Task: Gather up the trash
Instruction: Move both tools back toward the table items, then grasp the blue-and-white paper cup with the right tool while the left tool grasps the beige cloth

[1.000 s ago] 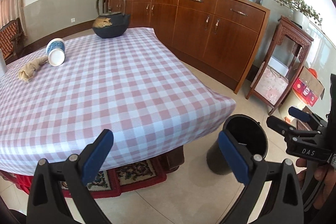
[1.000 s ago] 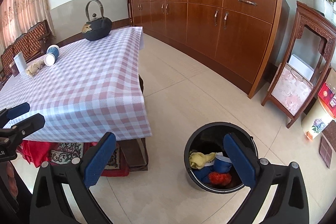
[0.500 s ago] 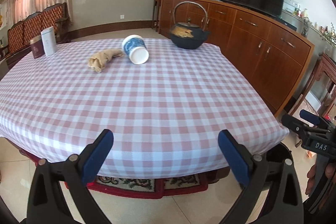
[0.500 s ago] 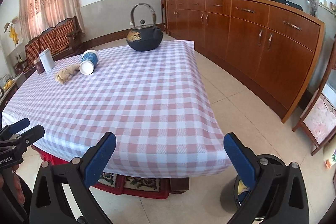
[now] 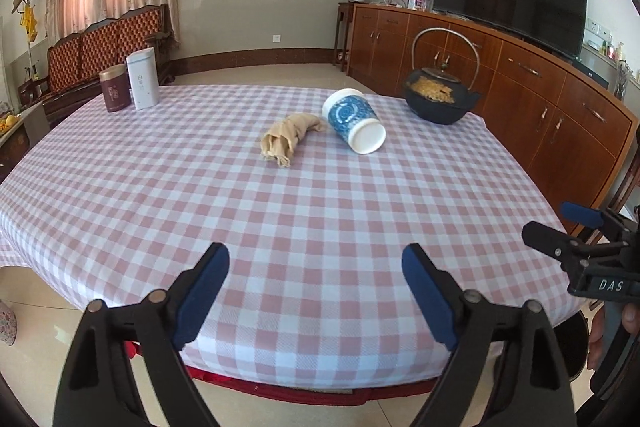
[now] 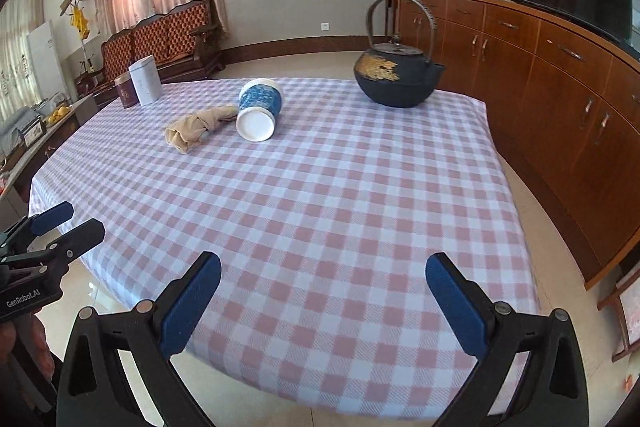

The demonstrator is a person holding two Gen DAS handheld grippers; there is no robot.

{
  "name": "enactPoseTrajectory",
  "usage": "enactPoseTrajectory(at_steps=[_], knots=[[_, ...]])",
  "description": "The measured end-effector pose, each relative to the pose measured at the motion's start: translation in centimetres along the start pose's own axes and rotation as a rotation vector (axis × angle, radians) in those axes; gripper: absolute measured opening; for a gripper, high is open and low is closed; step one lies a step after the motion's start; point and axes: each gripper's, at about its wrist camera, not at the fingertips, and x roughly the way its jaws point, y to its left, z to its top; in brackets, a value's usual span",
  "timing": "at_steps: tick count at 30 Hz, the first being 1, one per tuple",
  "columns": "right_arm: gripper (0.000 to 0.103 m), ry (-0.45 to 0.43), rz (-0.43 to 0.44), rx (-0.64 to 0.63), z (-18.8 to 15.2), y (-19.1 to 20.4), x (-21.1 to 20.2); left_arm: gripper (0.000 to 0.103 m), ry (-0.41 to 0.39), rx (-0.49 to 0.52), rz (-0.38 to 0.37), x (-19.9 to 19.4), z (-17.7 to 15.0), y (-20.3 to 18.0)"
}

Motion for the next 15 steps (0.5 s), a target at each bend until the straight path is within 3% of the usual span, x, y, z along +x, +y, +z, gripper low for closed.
enactPoseTrajectory(at_steps=[6,8,9,14,15], knots=[[0.099,0.004,0.043,-0.053,3.6,2.7,4.3,0.078,0.007,-0.024,0.010,4.0,3.2,3.6],[0.081,0.014,0.071,-0.063,4.9,3.4,6.3,0.077,0.016,-0.020,0.009,5.9,4.4,4.3],[0.079,0.020,0.080,-0.072,5.5,3.7,7.2,0.076,0.023,-0.020,0.001,6.7,4.9,4.4],[0.076,0.055,0.095,-0.097,8.3,4.7,12.3,0.068,0.085,0.025,-0.013,11.4,7.2,3.5],[0.076,0.063,0.102,-0.092,8.8,4.7,13.1,0.063,0.098,0.029,-0.014,12.3,7.5,3.5]])
